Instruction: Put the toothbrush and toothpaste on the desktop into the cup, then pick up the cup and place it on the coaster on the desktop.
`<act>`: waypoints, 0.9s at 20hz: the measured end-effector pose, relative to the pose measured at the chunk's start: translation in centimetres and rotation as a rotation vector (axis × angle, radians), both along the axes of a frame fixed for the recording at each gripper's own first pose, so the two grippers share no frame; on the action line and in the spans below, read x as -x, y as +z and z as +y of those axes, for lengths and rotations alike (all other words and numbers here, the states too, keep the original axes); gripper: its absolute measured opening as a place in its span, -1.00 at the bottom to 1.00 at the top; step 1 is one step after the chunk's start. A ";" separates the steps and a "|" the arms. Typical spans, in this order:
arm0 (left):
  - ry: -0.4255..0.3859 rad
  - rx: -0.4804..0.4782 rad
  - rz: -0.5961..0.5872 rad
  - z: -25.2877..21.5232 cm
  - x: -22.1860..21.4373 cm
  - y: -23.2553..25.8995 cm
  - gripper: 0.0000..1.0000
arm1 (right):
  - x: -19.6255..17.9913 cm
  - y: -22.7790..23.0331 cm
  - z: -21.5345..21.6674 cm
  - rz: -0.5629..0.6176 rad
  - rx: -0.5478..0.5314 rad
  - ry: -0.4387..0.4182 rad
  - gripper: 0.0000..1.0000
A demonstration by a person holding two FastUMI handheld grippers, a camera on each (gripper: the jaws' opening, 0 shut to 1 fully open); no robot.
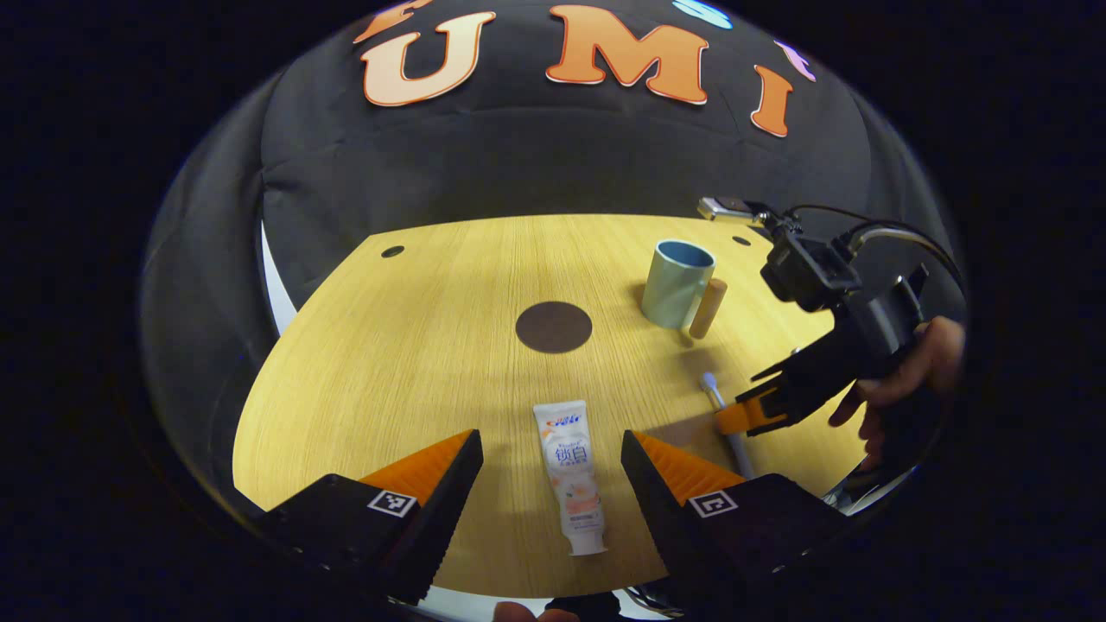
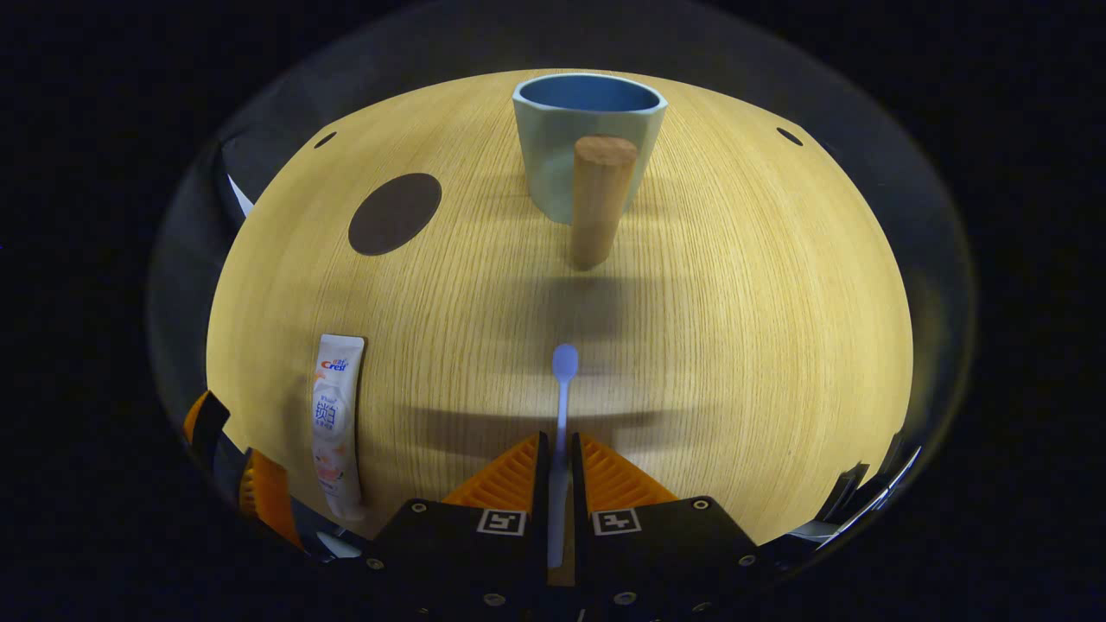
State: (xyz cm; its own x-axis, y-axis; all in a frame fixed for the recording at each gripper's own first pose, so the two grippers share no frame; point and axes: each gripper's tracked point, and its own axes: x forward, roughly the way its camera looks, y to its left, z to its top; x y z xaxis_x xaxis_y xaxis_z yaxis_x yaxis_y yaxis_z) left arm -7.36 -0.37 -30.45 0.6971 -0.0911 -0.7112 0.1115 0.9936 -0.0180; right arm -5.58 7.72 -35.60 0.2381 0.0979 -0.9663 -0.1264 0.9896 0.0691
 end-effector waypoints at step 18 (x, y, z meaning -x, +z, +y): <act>0.056 0.000 0.139 -0.4 0.9 -7.7 0.93 | -0.4 1.7 -0.1 -0.025 -0.062 -0.032 -0.94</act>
